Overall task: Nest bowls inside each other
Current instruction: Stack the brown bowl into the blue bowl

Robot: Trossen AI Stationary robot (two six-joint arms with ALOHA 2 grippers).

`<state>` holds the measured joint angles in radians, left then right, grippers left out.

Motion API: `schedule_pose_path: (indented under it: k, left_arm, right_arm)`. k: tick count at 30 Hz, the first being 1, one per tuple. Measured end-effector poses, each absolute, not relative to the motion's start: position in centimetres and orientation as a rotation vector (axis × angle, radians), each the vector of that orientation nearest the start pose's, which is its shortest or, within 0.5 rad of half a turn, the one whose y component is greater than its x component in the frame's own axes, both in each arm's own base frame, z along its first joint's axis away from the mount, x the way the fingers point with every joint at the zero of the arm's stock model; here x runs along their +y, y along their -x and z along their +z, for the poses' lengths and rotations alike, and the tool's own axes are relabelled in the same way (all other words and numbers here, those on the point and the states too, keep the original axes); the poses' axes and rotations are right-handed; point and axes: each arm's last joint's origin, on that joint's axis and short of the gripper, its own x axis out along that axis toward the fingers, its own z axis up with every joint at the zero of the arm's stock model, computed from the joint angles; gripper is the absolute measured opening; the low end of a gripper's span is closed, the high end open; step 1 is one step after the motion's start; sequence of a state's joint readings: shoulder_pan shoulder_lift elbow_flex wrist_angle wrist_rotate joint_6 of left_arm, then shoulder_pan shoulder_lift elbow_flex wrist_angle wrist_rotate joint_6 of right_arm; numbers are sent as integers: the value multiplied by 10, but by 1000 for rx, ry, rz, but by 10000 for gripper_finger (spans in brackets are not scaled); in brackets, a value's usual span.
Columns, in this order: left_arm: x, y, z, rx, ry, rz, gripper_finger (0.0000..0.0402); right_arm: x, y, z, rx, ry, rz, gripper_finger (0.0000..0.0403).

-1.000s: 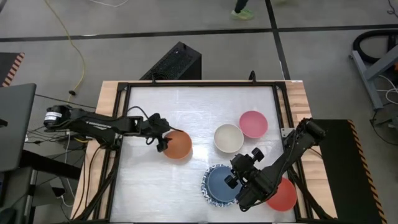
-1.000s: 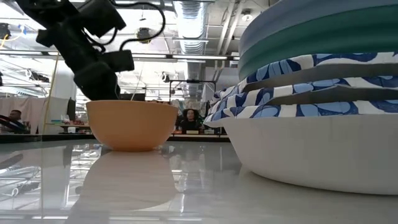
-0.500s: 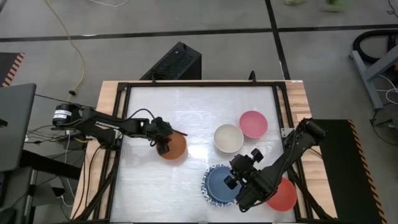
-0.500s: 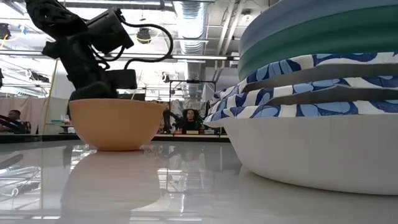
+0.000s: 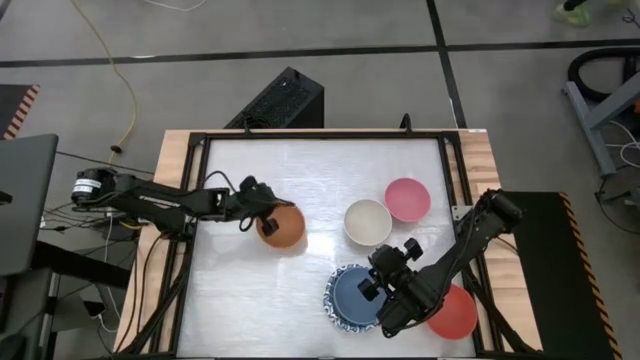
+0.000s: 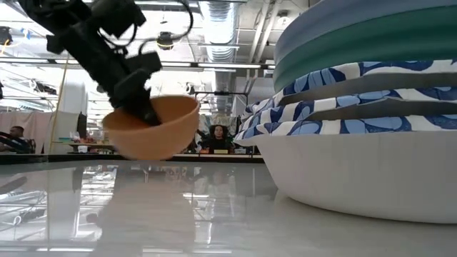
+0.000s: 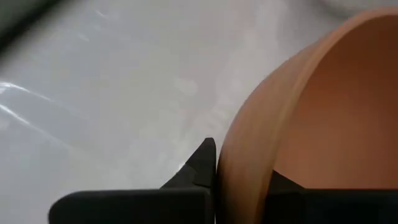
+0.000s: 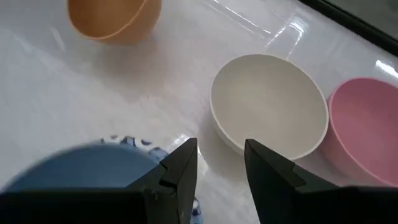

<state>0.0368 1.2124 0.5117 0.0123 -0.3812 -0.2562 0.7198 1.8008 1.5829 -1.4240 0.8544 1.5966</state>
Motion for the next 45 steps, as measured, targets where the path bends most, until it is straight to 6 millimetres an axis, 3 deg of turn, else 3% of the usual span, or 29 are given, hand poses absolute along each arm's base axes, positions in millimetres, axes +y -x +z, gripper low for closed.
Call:
schedule_pose_path:
  k: [8,14,21,30,37,45]
  left_arm:
    - [12,-213,218,322,50,785,3]
    - [1,-211,241,154,-27,901,3]
    - [-9,-212,258,65,-111,877,3]
    - [-15,-213,274,10,-326,748,3]
    - [-1,-211,291,-99,-442,776,3]
    - [28,-209,298,-182,-469,806,3]
  right_arm:
    - [177,-280,286,360,-170,-930,153]
    - [158,-307,292,191,-62,-979,153]
    - [142,-333,299,161,72,-1038,153]
    - [133,-339,301,124,117,-1092,153]
    - [143,-334,302,110,182,-1084,153]
    - [115,-346,303,144,218,-1164,153]
